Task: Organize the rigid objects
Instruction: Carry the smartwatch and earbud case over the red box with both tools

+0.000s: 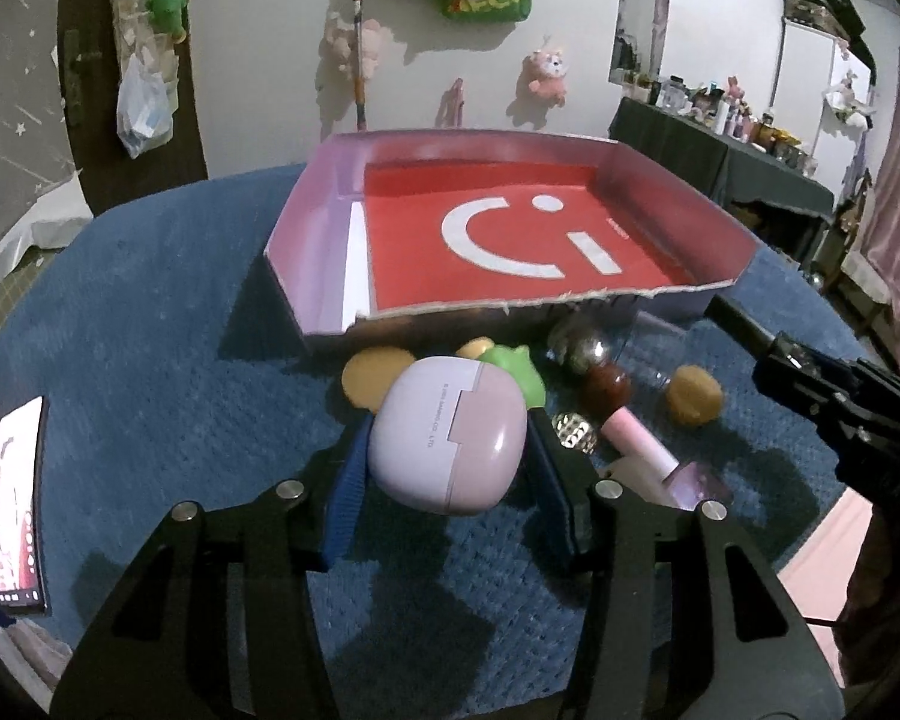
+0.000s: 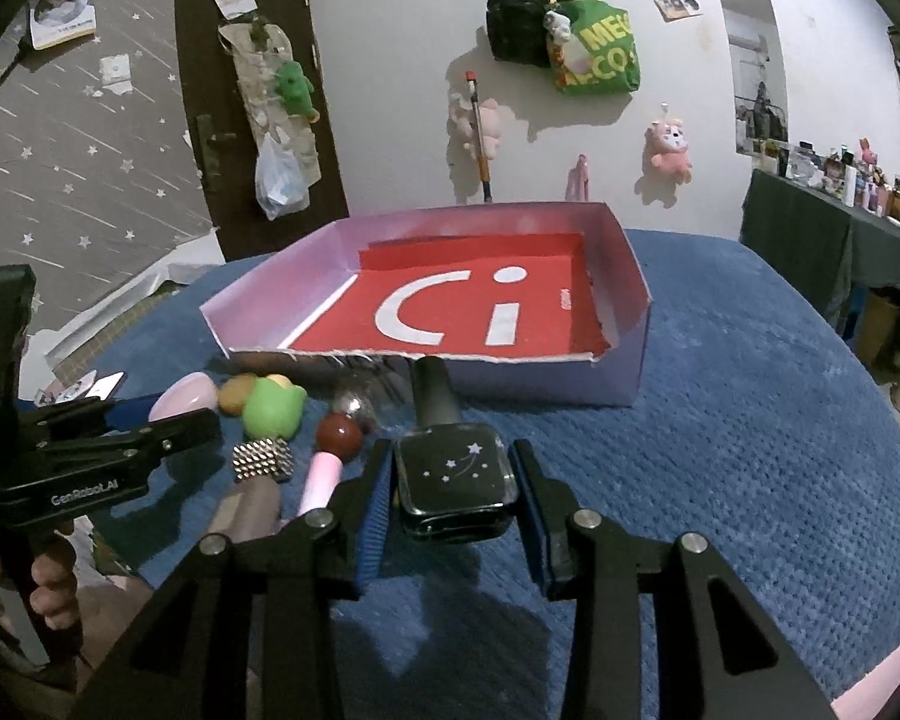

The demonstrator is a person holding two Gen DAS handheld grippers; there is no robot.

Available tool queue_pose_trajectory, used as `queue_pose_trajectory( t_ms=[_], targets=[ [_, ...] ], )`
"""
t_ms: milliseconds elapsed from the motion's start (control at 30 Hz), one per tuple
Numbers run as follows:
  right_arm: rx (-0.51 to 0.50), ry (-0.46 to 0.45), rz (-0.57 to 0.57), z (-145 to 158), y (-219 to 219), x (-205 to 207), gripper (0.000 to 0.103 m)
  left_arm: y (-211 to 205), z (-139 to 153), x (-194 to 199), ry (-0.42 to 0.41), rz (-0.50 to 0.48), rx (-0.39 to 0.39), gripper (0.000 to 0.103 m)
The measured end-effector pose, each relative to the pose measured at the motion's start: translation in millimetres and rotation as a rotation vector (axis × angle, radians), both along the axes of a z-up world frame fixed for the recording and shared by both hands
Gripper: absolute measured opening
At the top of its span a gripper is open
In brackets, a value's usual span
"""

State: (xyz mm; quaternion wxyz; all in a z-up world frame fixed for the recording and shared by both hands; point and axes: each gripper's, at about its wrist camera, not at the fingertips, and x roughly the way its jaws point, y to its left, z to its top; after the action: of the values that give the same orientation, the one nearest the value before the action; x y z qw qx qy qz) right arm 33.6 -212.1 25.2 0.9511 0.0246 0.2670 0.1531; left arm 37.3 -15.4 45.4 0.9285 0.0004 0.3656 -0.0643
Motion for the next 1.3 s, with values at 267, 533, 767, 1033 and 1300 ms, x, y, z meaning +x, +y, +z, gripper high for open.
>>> queue_pose_trajectory(
  t_ms=[267, 533, 767, 1033, 1300],
  targets=[
    [0.011, 0.000, 0.022, 9, 0, 7, 0.041, -6, 21, 10, -0.052, -0.020, 0.004, 0.048],
    [0.002, -0.026, 0.031, 25, -2, 18, 0.041, -10, 37, 24, -0.090, -0.038, 0.002, 0.048],
    [0.007, -0.027, 0.040, 35, -1, 35, 0.041, -16, 49, 39, -0.109, -0.060, 0.012, 0.048],
    [0.018, -0.006, 0.041, 45, -4, 58, 0.041, -23, 59, 67, -0.114, -0.086, 0.023, 0.048],
    [0.011, 0.016, 0.034, 53, -5, 88, 0.040, -29, 61, 97, -0.105, -0.097, 0.028, 0.048]
  ],
)
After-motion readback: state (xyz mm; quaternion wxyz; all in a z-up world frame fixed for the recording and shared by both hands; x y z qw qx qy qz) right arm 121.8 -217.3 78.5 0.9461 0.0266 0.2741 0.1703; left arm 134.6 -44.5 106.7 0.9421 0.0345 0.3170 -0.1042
